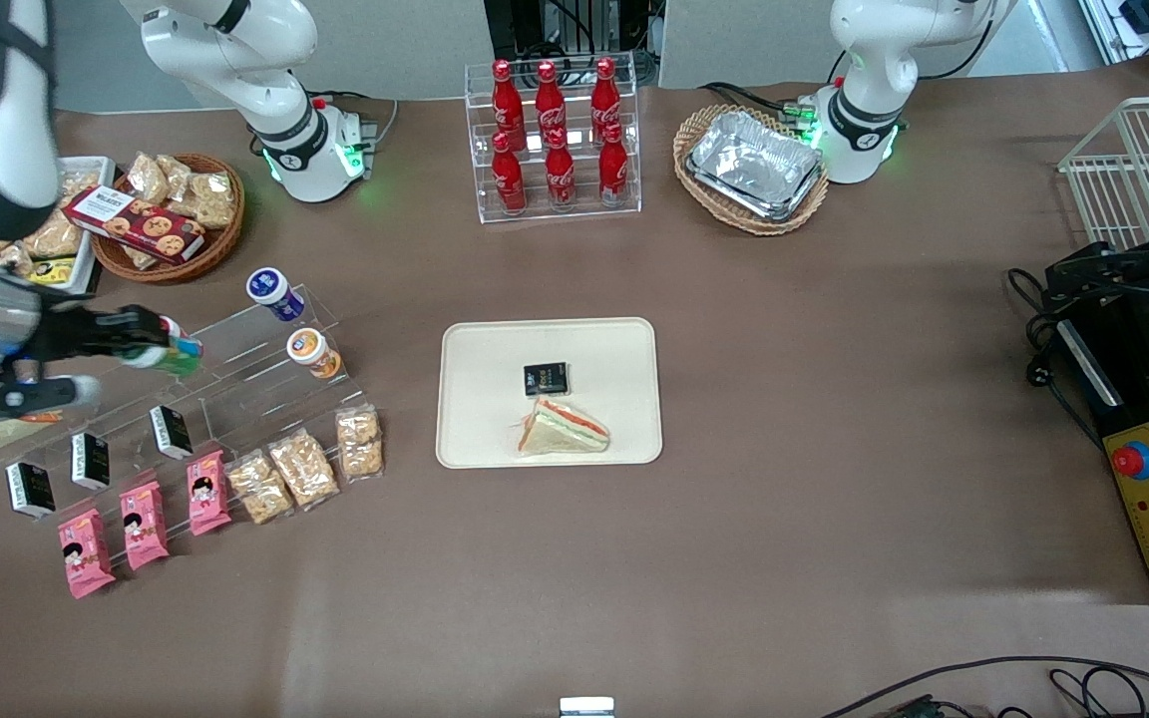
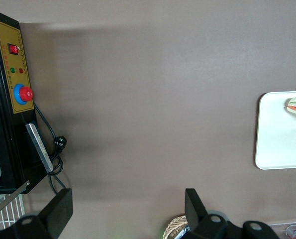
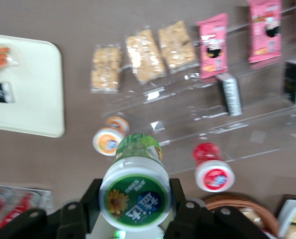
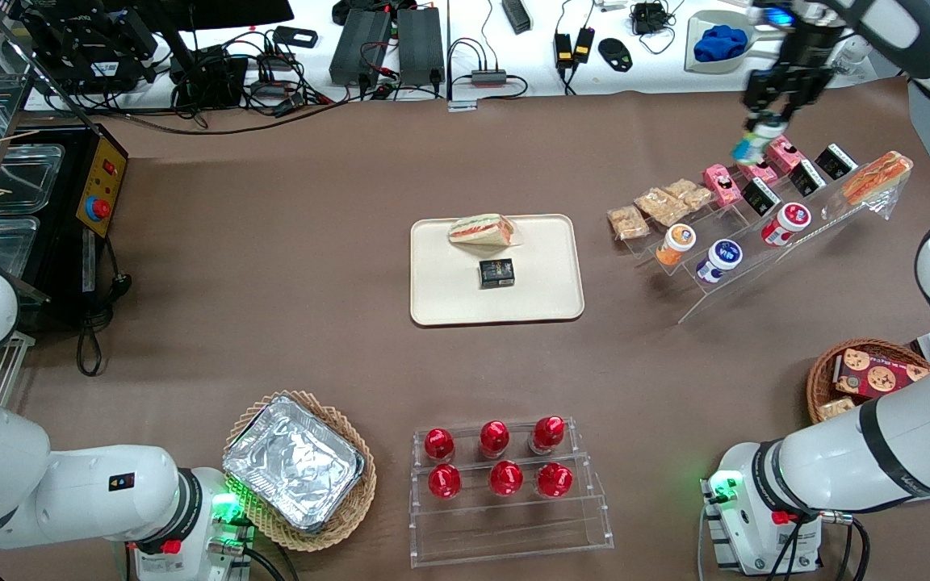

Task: Place green gum on tray
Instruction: 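Carry the green canister with the right gripper over the cream tray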

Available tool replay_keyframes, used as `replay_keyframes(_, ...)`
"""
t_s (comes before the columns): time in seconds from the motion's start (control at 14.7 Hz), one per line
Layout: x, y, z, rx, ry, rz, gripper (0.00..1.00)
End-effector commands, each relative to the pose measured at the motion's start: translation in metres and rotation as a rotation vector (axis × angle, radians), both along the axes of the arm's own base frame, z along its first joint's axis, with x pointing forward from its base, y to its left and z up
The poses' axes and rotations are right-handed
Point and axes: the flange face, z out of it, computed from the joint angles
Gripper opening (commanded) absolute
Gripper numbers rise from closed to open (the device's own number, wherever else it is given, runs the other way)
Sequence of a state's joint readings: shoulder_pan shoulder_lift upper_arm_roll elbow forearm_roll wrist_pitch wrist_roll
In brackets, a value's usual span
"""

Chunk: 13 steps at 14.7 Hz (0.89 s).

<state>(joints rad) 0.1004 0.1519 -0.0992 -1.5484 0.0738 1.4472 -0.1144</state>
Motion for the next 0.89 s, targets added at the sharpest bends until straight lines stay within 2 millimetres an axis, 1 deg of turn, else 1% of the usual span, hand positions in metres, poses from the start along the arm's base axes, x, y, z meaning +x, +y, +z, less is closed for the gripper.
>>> replay_keyframes(0.0,0.0,0.097,-0.019,0.021,0.026,-0.124,0.45)
replay_keyframes(0.14,-0.009,0.151,-0.045,0.011,0.008,-0.159,0.45)
replay_keyframes(0.2,-0.016,0.177,-0.062,0.001,-0.007,-0.174,0.45)
replay_keyframes(0.34,-0.031,0.215,-0.097,-0.003,-0.046,-0.193,0.45)
replay_keyframes(0.48,-0.048,0.247,-0.136,0.003,-0.093,-0.199,0.45)
replay_keyframes(0.61,-0.066,0.273,-0.175,0.01,-0.147,-0.216,0.45)
replay_keyframes(0.68,-0.074,0.283,-0.194,0.011,-0.165,-0.218,0.45)
replay_keyframes(0.82,-0.081,0.297,-0.222,0.012,-0.19,-0.225,0.45)
